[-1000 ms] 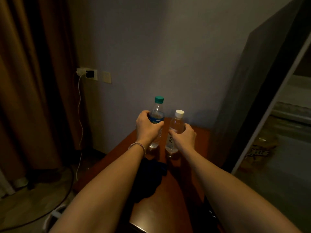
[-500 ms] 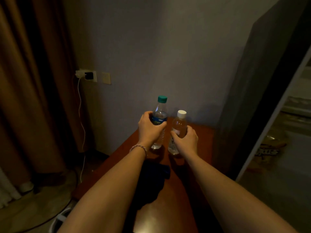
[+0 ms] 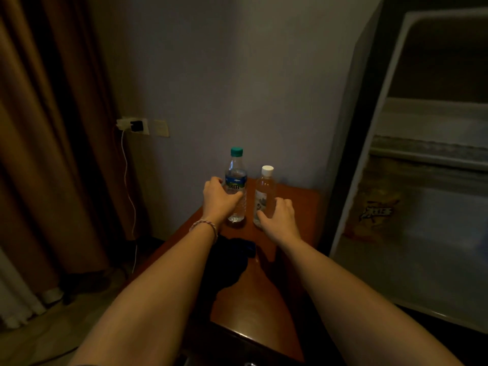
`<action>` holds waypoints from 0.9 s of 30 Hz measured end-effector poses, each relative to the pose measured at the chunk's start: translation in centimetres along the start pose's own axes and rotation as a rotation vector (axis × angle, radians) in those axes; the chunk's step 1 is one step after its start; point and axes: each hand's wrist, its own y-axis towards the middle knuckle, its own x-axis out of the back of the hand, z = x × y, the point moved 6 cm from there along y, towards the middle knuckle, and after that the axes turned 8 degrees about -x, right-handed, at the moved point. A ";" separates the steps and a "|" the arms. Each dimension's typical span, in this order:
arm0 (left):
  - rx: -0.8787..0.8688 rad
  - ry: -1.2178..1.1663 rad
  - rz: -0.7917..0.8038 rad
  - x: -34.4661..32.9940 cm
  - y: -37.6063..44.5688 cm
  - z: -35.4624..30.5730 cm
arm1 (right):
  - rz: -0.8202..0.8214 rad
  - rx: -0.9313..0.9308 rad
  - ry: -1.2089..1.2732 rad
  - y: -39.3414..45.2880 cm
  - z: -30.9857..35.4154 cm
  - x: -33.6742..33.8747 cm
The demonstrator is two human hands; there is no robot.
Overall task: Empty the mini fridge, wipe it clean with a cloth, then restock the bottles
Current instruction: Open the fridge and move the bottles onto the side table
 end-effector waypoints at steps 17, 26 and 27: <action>-0.463 -0.100 0.194 -2.7 -20.2 -13.9 | -0.187 0.255 0.021 -18.2 -5.6 14.7; -0.638 -0.033 0.318 -7.6 -25.0 -18.2 | -0.254 0.155 -0.115 -18.6 -12.4 23.6; -0.650 -0.010 0.331 -8.1 -24.9 -18.5 | -0.253 0.125 -0.110 -18.0 -13.0 24.1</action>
